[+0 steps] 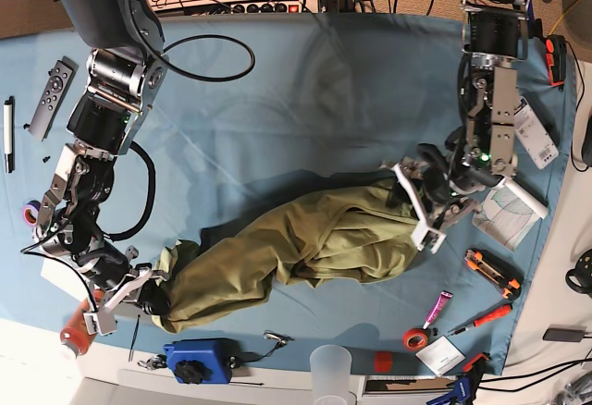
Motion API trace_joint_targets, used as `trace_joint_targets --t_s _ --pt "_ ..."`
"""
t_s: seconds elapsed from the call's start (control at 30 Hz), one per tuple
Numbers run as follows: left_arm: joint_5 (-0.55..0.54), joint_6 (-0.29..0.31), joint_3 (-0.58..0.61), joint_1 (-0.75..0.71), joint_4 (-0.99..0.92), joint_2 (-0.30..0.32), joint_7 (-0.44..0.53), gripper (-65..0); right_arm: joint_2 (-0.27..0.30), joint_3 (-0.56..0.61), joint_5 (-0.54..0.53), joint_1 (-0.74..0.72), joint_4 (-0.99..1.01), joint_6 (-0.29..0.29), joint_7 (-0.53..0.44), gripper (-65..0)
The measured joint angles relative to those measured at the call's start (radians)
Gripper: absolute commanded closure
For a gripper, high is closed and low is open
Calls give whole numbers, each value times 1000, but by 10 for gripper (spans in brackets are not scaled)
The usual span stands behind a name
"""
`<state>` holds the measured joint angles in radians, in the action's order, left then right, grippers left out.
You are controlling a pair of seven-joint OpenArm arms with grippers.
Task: Layout the t-shirt on the table in an organized manner, then fold the t-shirt properly
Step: 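Grasp opposite shirt ends with both grippers and pull them apart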
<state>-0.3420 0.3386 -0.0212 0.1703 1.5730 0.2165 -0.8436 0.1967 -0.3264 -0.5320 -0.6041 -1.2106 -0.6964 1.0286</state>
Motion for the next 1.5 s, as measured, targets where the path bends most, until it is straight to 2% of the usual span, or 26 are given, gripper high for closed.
trace_joint_targets --t_s 0.07,0.1,0.2,0.23,0.33,0.47,0.53,0.63,0.77,0.83,0.93,1.0,1.13,1.3,1.37,1.4,1.5 --pt "34 0 1 -1 -7 -34 0 -267 0 0 -16 3 0 0 3 0" --pt "52 0 1 0 -21 -50 0 -228 0 0 -24 6 0 0 3 0" --pt "105 3 2 8 -113 -82 3 -32 0 0 -32 10 0 0 4 0" --pt "113 3 2 8 -145 -85 31 0 0 0 -34 11 0 0 8 0" --pt "94 2 -2 24 -179 -81 15 0 2 0 -34 14 0 0 21 0" --pt "92 -81 1 26 -135 -86 -65 0 3 0 -43 14 0 0 21 0" --pt "114 -92 2 23 -84 -82 -123 0 3 0 -93 15 0 0 25 0" --pt "118 -107 -1 19 50 -74 -151 0 4 0 -217 14 -1 5 48 0" --pt "109 -107 0 32 202 -77 -168 0 4 -1 -304 9 -34 6 131 0" --pt "113 -107 0 23 227 -77 -192 0 6 -1 -350 9 -75 7 212 0" --pt "115 -110 0 -9 262 -77 -215 0 11 0 -498 19 -173 0 348 0" --pt "114 -110 0 -35 298 -77 -227 0 25 0 -548 35 -242 -3 392 0" --pt "114 -110 0 -103 396 -39 -228 0 56 -1 -549 110 -332 -3 391 0" --pt "114 -148 0 -200 533 25 -233 0 51 -9 -598 224 -446 -4 404 0" --pt "113 -160 -3 -226 582 34 -204 0 52 -34 -594 256 -494 -4 401 0" --pt "113 -158 -10 -237 595 34 -191 0 52 -53 -574 268 -506 -4 396 0" --pt "113 -156 -15 -244 589 34 -160 0 53 -100 -354 280 -482 -1 278 0"
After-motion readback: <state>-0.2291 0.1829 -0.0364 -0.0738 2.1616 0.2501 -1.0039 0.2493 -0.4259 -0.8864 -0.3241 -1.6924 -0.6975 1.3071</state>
